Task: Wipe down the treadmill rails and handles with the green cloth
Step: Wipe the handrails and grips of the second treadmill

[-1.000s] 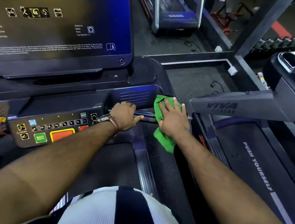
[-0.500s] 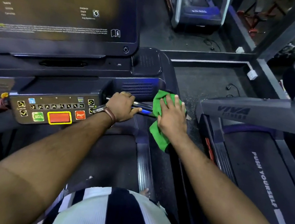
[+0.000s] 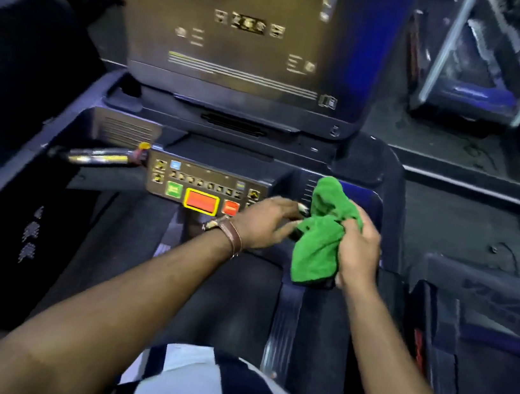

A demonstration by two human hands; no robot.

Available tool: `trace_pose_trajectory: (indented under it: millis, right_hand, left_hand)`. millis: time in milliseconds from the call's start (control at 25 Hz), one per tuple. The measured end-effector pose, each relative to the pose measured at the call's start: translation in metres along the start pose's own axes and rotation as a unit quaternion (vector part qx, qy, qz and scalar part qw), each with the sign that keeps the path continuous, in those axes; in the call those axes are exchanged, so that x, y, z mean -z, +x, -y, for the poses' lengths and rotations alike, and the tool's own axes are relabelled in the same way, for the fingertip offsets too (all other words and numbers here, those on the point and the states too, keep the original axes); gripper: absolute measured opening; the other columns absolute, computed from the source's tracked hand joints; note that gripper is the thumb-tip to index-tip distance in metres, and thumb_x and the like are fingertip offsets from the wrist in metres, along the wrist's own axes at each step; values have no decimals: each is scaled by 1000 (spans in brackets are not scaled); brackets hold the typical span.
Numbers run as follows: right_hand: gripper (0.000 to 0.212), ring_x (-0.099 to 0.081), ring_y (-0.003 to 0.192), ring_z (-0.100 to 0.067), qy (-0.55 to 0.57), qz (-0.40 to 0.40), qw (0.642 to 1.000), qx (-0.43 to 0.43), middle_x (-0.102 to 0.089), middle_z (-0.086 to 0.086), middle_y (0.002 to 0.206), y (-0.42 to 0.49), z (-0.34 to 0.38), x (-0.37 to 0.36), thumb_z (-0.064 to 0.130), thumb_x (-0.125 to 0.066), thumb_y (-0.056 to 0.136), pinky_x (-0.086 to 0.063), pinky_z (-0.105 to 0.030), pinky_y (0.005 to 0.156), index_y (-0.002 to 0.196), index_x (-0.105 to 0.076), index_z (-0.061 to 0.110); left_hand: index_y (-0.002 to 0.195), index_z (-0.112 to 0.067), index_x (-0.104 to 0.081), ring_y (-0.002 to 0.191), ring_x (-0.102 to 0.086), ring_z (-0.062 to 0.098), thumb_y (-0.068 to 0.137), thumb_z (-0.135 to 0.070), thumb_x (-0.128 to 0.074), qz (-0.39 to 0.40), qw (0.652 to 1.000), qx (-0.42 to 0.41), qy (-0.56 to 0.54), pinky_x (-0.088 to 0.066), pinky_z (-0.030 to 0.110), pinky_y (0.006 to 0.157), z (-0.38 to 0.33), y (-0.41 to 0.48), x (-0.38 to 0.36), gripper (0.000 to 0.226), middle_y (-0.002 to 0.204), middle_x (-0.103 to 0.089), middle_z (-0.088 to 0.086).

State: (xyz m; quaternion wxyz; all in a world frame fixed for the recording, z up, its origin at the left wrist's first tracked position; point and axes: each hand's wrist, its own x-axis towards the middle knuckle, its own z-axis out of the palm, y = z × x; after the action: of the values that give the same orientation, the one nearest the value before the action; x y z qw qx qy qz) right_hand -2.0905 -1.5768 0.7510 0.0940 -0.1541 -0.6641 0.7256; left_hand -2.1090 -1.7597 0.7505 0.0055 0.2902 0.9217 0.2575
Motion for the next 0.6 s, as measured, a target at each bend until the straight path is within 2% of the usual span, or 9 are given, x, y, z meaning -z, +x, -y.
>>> trace_pose_trajectory:
  millis: [120,200,320,400,520,600]
  right_hand:
    - [41,-66,103,-20,-25,107,993,30,-72,-3,112,-31,-2,-47,-2,-45,85,-50,-36,94,113,-70,17]
    - [43,-64,110,-17,-73,157,982,82,-70,1,116,-48,-7,-85,2,-46,82,-48,-36,101,115,-70,17]
    - [47,-59,116,-10,-142,228,946,181,-66,2,123,-81,-5,-151,3,-48,78,-42,-28,107,119,-67,16]
    - [49,-57,119,-11,-172,274,913,248,-64,-3,126,-104,-10,-192,0,-49,77,-38,-25,109,121,-67,13]
    - [51,-53,121,-8,-195,301,885,297,-63,-6,128,-123,-18,-240,-2,-50,76,-33,-19,110,123,-66,10]
    - [51,-52,122,-8,-206,314,878,297,-62,-5,129,-133,-21,-265,-1,-50,77,-33,-18,111,124,-66,11]
  left_hand:
    - [105,-7,-63,98,-58,26,94,-37,-47,-55,997,53,20,-45,35,88,29,-53,26,36,104,-64,9]
    - [110,-7,-63,102,-57,25,92,-41,-47,-86,990,107,37,-44,35,93,53,-91,43,42,108,-64,9]
    - [111,-8,-63,103,-55,25,90,-31,-55,-135,975,171,49,-42,32,91,83,-151,68,32,109,-64,8]
    - [104,-9,-63,95,-55,27,90,-29,-54,-145,968,198,59,-45,39,86,98,-188,84,26,103,-63,8]
    - [97,-8,-63,89,-55,29,85,-33,-47,-140,961,227,73,-45,39,81,116,-233,108,32,98,-63,9]
    - [99,-9,-64,92,-57,29,81,-31,-54,-139,957,243,77,-44,36,83,131,-261,122,30,101,-64,8]
